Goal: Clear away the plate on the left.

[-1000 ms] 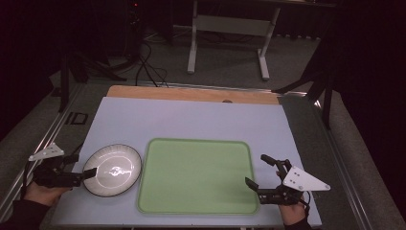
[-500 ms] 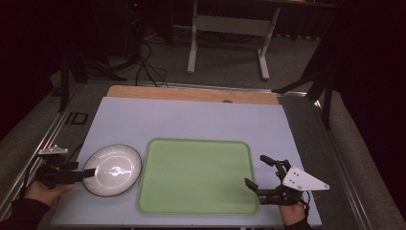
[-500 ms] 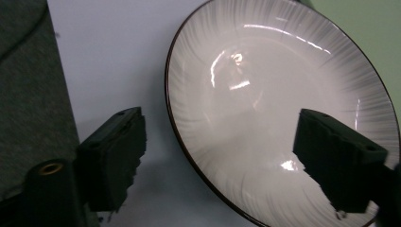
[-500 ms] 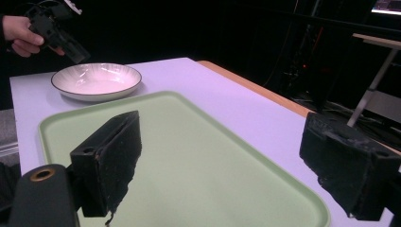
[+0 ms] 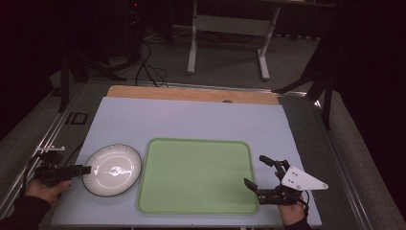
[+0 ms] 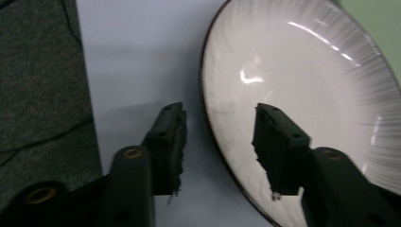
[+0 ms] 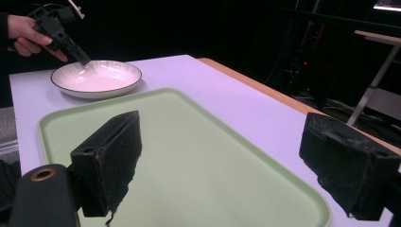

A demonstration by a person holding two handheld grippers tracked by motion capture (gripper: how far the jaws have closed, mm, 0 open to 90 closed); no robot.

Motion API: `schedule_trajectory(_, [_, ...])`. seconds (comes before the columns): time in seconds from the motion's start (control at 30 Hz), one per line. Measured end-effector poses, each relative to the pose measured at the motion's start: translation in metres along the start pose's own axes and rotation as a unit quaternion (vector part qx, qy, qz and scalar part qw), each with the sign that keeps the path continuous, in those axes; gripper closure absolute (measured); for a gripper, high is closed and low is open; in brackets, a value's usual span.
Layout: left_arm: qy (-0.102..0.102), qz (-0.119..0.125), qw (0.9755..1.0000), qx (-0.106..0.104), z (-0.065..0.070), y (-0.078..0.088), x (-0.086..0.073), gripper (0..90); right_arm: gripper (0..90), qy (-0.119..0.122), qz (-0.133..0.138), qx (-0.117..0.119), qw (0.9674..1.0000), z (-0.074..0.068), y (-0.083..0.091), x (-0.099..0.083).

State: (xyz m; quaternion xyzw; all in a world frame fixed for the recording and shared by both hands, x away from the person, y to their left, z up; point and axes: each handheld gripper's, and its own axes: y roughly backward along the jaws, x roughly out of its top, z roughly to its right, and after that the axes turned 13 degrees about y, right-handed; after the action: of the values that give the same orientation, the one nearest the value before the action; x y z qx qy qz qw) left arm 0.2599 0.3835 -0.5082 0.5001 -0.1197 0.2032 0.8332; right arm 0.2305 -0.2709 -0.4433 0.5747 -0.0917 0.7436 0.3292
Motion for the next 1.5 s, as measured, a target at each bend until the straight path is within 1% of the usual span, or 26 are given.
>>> schedule_trajectory(0.03, [0.004, -0.004, 0.9999, -0.01, -0.002, -0.001, 0.0, 58.4, 13.5, 0.0, 0.0, 0.0, 1.0, 0.0, 0.0, 0.0])
schedule_trajectory(0.07, [0.004, -0.004, 0.9999, -0.01, -0.002, -0.001, 0.0, 61.9, 13.5, 0.0, 0.0, 0.0, 1.0, 0.0, 0.0, 0.0])
schedule_trajectory(0.1, [0.009, -0.006, 0.9999, -0.012, -0.003, -0.002, 0.001, 63.7, 13.5, 0.0, 0.0, -0.001, 1.0, 0.0, 0.0, 0.0])
schedule_trajectory(0.13, [0.016, -0.008, 0.9996, -0.021, -0.004, -0.002, 0.001, 63.7, 13.5, 0.0, 0.0, -0.001, 1.0, 0.0, 0.0, 0.0])
schedule_trajectory(0.17, [0.017, -0.006, 0.9995, -0.026, -0.005, -0.002, 0.002, 65.5, 13.6, -0.002, 0.0, -0.001, 1.0, 0.0, 0.0, 0.0])
schedule_trajectory(0.23, [0.026, -0.015, 0.9991, -0.029, -0.006, -0.004, 0.004, 72.0, 13.6, -0.002, -0.001, 0.0, 1.0, 0.0, 0.0, 0.0])
schedule_trajectory(0.27, [0.026, -0.015, 0.9991, -0.029, -0.006, -0.004, 0.004, 73.8, 13.6, -0.002, -0.001, 0.0, 1.0, 0.0, 0.0, 0.0])
schedule_trajectory(0.3, [0.032, -0.024, 0.9988, -0.029, -0.007, -0.005, 0.005, 73.8, 13.6, -0.001, -0.001, 0.0, 1.0, 0.0, 0.0, 0.0])
schedule_trajectory(0.33, [0.036, -0.026, 0.9986, -0.029, -0.007, -0.005, 0.005, 73.8, 13.6, 0.0, -0.002, -0.001, 1.0, 0.0, 0.0, 0.0])
schedule_trajectory(0.37, [0.034, -0.027, 0.9987, -0.026, -0.007, -0.006, 0.006, 74.6, 13.6, 0.0, -0.002, -0.001, 1.0, 0.0, 0.0, 0.0])
schedule_trajectory(0.43, [0.039, -0.033, 0.9984, -0.023, -0.007, -0.007, 0.007, 79.7, 13.6, -0.001, -0.002, -0.001, 1.0, 0.0, 0.0, 0.0])
schedule_trajectory(0.47, [0.043, -0.035, 0.9983, -0.02, -0.007, -0.007, 0.007, 79.7, 13.6, -0.001, -0.002, -0.001, 1.0, 0.0, 0.0, 0.0])
schedule_trajectory(0.5, [0.054, -0.04, 0.9975, -0.023, -0.008, -0.008, 0.009, 80.1, 13.7, 0.0, -0.003, -0.001, 1.0, 0.0, -0.001, -0.001])
schedule_trajectory(0.57, [0.058, -0.042, 0.9972, -0.022, -0.007, -0.009, 0.009, 80.3, 13.7, -0.001, -0.003, -0.001, 1.0, 0.0, -0.001, -0.001])
schedule_trajectory(0.6, [0.064, -0.045, 0.9967, -0.022, -0.007, -0.01, 0.01, 80.1, 13.7, 0.0, -0.005, 0.0, 1.0, 0.0, -0.001, -0.001])
schedule_trajectory(0.63, [0.065, -0.05, 0.9964, -0.023, -0.007, -0.011, 0.011, 79.9, 13.7, 0.0, -0.005, 0.0, 1.0, 0.0, -0.001, -0.001])
schedule_trajectory(0.7, [0.074, -0.054, 0.9954, -0.028, -0.008, -0.013, 0.012, 80.1, 13.7, 0.0, -0.005, 0.0, 1.0, 0.0, -0.001, -0.001])
schedule_trajectory(0.77, [0.079, -0.053, 0.995, -0.029, -0.008, -0.014, 0.012, 80.8, 13.7, -0.002, -0.006, 0.0, 1.0, 0.0, -0.001, -0.001])
schedule_trajectory(0.83, [0.096, -0.054, 0.9932, -0.038, -0.011, -0.013, 0.012, 82.2, 13.7, -0.002, -0.006, 0.001, 1.0, 0.0, -0.002, -0.001])
schedule_trajectory(0.93, [0.107, -0.053, 0.992, -0.042, -0.012, -0.013, 0.012, 83.4, 13.7, -0.003, -0.007, -0.001, 1.0, 0.0, -0.002, -0.002])
schedule_trajectory(1.03, [0.119, -0.046, 0.9906, -0.048, -0.012, -0.013, 0.013, 84.8, 13.7, -0.003, -0.009, -0.002, 1.0, 0.0, -0.002, -0.002])
schedule_trajectory(1.13, [0.122, -0.04, 0.9907, -0.044, -0.009, -0.011, 0.014, 85.6, 13.7, -0.003, -0.008, -0.003, 1.0, 0.001, -0.002, -0.002])
schedule_trajectory(1.23, [0.12, -0.034, 0.9915, -0.037, -0.003, -0.009, 0.016, 86.1, 13.7, -0.004, -0.01, -0.005, 0.9999, 0.001, -0.002, -0.003])
schedule_trajectory(1.3, [0.114, -0.033, 0.9925, -0.031, 0.001, -0.007, 0.019, 86.3, 13.8, -0.005, -0.012, -0.008, 0.9999, 0.001, -0.002, -0.003])
schedule_trajectory(1.47, [0.105, -0.032, 0.9936, -0.025, 0.008, -0.005, 0.023, 86.6, 13.7, -0.004, -0.013, -0.012, 0.9998, 0.002, -0.002, -0.003])
schedule_trajectory(1.5, [0.105, -0.026, 0.9937, -0.027, 0.009, -0.003, 0.024, 86.4, 13.8, -0.006, -0.014, -0.013, 0.9998, 0.002, -0.002, -0.003])
